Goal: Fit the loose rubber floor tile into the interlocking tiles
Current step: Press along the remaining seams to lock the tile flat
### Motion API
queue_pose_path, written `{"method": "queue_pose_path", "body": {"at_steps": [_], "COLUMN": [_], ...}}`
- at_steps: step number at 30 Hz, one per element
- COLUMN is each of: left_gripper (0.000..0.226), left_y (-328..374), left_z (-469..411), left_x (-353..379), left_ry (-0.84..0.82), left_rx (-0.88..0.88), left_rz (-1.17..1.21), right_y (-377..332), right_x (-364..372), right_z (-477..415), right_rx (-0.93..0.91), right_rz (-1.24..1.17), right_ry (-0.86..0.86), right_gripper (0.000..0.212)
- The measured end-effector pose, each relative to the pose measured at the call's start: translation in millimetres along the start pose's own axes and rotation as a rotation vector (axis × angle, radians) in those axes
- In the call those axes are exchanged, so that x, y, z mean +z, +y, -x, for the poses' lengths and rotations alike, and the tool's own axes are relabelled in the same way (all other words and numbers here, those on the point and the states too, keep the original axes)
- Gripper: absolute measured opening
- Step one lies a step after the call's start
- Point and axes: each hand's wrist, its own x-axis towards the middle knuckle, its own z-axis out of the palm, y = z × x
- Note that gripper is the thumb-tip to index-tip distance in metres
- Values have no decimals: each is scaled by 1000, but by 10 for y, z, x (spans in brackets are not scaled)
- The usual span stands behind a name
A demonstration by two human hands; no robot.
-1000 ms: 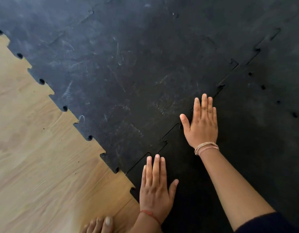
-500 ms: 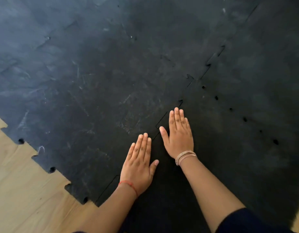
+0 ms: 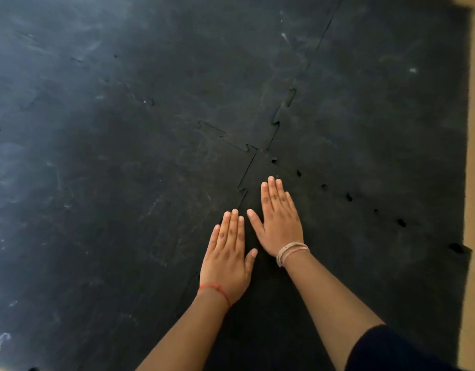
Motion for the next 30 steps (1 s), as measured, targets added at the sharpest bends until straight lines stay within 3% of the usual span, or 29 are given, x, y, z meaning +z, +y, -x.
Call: {"method": "queue_pose_path", "body": {"at_steps": [6, 10, 12, 15, 21, 30], "left_gripper": [64, 64, 71, 68, 65, 68], "left_y": [-9, 25, 100, 264, 495, 494], "left_z": [9, -2, -81, -576, -1401, -1378], "left_x": [13, -91, -152, -282, -300, -207], "left_ry": [-33, -64, -26, -36, -172, -72], "left_rx": [3, 1, 29, 74, 93, 106], "left_rz": [9, -6, 38, 77, -10, -2], "right_y": [27, 96, 313, 631, 662, 687], "right_x": [-27, -159, -216, -147, -42, -41], "right_z": [-29, -77, -24, 158, 177, 166], "right_rx": [26, -12, 113, 280, 252, 282], "right_rz": [-78, -141, -159, -5, -42, -66], "right_ry": [9, -78, -66, 11, 65, 90], "right_gripper": [75, 70, 69, 72, 78, 75]}}
